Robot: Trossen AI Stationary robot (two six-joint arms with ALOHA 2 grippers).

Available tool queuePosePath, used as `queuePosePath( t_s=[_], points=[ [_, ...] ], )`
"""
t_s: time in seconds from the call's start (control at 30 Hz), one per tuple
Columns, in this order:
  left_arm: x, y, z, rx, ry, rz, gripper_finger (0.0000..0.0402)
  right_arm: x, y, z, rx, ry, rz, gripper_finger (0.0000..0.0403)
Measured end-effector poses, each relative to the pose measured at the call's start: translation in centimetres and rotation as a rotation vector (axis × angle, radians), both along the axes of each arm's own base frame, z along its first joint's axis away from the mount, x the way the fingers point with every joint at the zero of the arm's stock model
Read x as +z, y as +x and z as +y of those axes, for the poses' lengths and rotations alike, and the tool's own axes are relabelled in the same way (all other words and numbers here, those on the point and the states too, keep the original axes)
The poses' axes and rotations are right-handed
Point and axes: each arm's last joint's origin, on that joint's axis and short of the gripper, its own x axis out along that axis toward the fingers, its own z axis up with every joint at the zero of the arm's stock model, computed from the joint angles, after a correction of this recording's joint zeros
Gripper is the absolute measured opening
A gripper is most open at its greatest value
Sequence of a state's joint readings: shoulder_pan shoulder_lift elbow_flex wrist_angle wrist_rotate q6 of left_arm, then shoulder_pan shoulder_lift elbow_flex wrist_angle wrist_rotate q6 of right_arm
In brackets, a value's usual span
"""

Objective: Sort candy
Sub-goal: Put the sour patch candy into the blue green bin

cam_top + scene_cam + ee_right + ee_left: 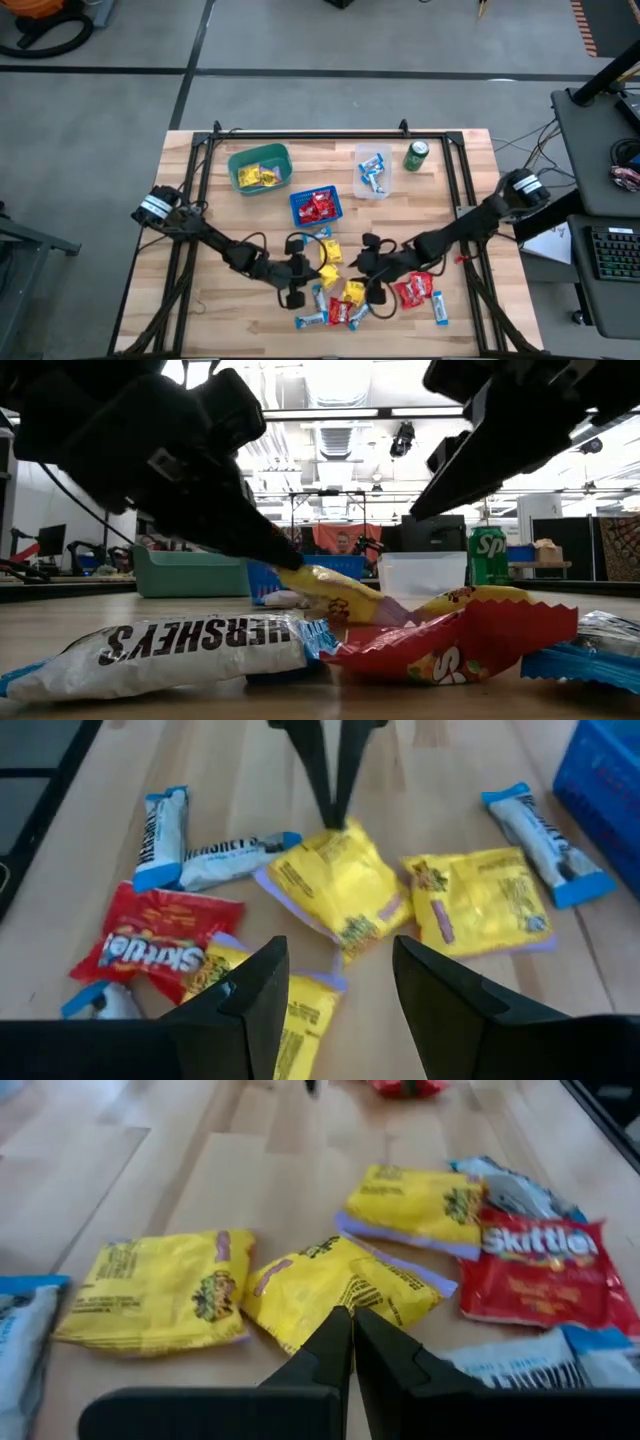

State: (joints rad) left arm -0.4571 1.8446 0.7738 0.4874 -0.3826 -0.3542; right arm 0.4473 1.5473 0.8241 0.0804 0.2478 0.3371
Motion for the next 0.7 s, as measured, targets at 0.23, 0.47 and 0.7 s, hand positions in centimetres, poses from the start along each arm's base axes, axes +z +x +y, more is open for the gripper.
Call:
queuePosePath(
  t_s=[0.23, 0.47, 0.7],
  points=[
    [0.4, 0.4, 0.6, 0.066, -0.087, -0.027, 0.0000, -0.8, 2.1, 0.9, 0.021, -0.100, 0.098, 0.0182],
    [0.8, 0.7, 1.0, 0.125, -0.182, -0.066, 0.0000, -1.0, 4.2, 1.8, -0.012, -0.194, 0.202, 0.0212],
    [0.9, 0.8, 1.1, 0.151, -0.182, -0.074, 0.0000, -2.0, 6.2, 2.7, 0.015, -0.255, 0.265, 0.0212]
  ],
)
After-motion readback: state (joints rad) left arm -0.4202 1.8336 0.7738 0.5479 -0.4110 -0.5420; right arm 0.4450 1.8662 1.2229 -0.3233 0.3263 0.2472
